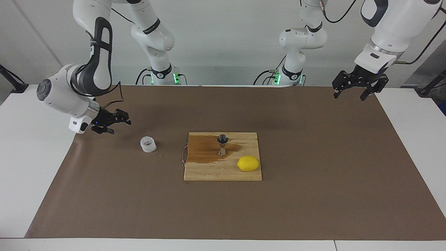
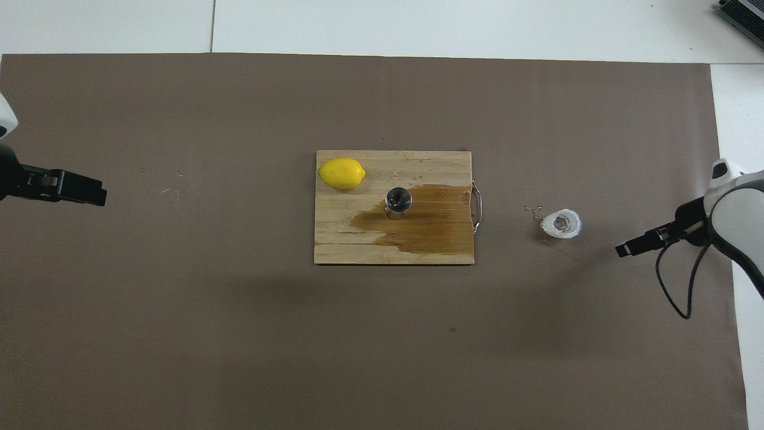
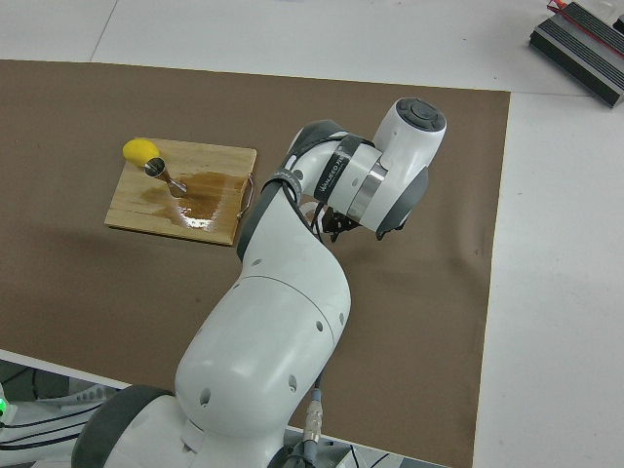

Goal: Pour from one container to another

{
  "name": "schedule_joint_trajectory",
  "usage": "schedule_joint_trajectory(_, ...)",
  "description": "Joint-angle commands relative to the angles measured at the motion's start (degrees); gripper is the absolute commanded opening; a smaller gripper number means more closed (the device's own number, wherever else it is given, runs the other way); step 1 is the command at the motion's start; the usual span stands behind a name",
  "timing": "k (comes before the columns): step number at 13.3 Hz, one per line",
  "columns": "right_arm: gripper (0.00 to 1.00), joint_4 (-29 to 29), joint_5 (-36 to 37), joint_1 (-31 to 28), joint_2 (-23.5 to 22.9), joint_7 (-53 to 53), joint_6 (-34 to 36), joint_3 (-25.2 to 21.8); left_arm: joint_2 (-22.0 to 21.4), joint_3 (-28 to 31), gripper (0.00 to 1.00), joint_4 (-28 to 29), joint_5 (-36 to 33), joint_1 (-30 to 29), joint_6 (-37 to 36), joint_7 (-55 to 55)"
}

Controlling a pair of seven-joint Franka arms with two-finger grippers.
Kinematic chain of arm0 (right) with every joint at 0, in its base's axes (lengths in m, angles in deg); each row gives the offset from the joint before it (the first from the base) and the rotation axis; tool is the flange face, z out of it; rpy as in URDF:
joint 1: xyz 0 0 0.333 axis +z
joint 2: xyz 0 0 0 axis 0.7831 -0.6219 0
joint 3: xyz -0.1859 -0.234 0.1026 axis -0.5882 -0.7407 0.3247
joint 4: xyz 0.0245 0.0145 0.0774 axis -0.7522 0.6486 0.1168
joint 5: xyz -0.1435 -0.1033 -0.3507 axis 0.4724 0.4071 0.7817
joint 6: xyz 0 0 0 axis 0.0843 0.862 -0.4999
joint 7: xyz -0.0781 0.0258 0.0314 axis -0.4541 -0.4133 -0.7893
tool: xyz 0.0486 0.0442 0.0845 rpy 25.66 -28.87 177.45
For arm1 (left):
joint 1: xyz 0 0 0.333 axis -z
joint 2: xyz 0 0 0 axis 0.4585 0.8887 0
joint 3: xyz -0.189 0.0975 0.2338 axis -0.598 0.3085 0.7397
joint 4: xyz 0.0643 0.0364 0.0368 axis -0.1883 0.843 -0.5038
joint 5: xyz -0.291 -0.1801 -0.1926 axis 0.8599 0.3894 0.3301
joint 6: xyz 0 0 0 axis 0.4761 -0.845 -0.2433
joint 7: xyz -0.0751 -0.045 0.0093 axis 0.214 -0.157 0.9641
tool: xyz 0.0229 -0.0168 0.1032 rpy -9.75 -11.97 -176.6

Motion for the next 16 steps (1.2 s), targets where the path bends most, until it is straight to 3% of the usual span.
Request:
schedule_joint_trajectory(1,1.00,1.0,4.9,3.6,3.0,-9.7,-0.1,0.0,-0.7,-0.5,1.00,0.5,-0.9,-0.7,-0.6,0.5)
schedule_joint_trajectory(6,1.00,0.9,11.0,11.4,3.6,-27.3,0.0,0.1,-0.7,-0.5,1.00,0.5,-0.9,-0.7,-0.7,0.5)
schedule_joint_trajectory(9,1.00,-1.0,11.1,14.0,4.4,-33.4,0.8,0.7,-0.7,-0.6,1.00,0.5,-0.9,-0.7,-0.6,0.5)
schedule_joint_trajectory(13,1.00,-13.3,10.1,14.7,8.5,-35.3,16.9,1.3,-0.7,-0.6,1.00,0.5,-0.9,-0.7,-0.6,0.5)
schedule_joint_trajectory(16,1.00,-17.4,9.5,14.8,12.9,-36.0,21.4,1.3,-0.7,-0.7,1.00,0.4,-0.9,-0.2,-0.7,0.5)
